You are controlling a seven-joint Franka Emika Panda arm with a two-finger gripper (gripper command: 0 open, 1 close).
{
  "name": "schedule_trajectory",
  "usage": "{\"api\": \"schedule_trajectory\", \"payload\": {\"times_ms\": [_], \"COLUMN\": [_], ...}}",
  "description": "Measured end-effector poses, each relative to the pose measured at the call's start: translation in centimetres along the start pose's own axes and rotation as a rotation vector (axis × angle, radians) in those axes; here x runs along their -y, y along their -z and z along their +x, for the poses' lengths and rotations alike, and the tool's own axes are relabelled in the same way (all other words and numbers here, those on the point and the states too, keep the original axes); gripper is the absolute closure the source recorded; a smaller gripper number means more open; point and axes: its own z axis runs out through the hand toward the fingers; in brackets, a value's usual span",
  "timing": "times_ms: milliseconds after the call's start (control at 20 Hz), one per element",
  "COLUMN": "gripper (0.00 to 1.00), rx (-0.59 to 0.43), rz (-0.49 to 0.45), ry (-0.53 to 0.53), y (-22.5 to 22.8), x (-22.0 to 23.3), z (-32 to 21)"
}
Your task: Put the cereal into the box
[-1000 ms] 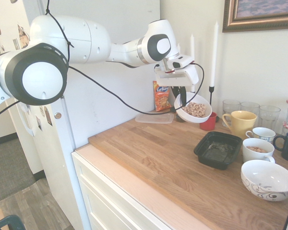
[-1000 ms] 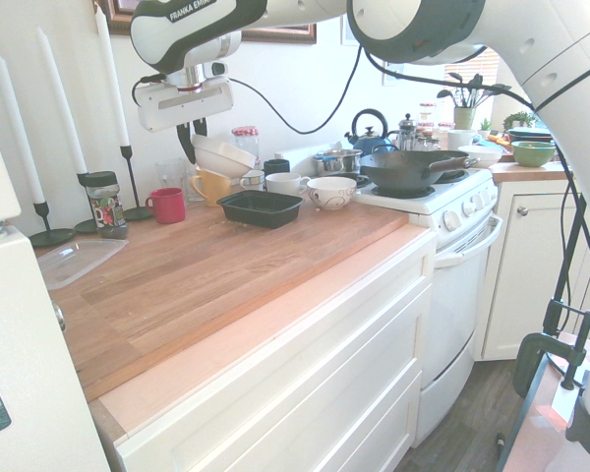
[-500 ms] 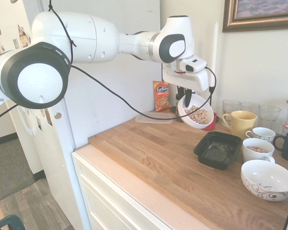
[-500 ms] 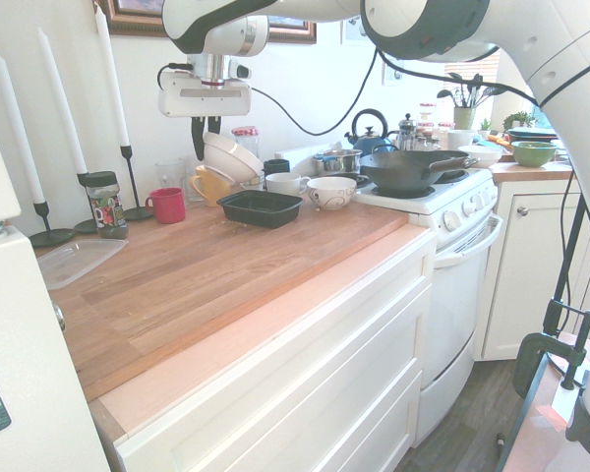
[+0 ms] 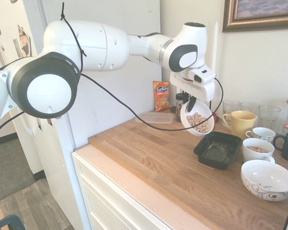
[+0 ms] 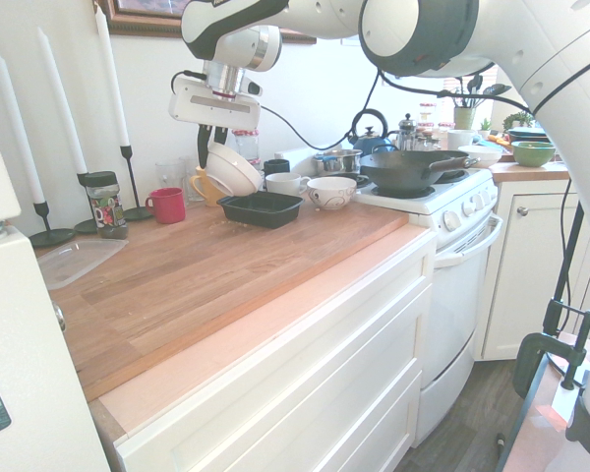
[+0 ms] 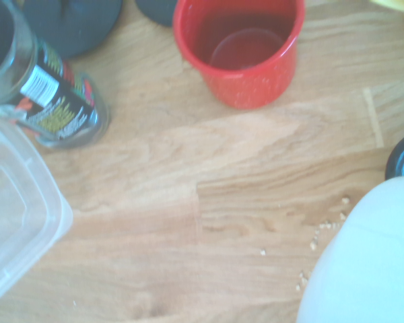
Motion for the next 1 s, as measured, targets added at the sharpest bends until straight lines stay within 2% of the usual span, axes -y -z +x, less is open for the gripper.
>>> {"api": "schedule_trajectory", "payload": {"times_ms": [500, 850, 1000], "gripper": [1.0, 1.0, 1.0], "rx": [0.163, 0.171, 0.215], "rz": [0.159, 0.21, 0.269], "ry": [-0.092, -0.118, -0.133], "y": [-1.3, -0.9, -1.0], "x": [-2.3, -3.0, -3.4], "z": [4.2, 6.0, 6.6]}}
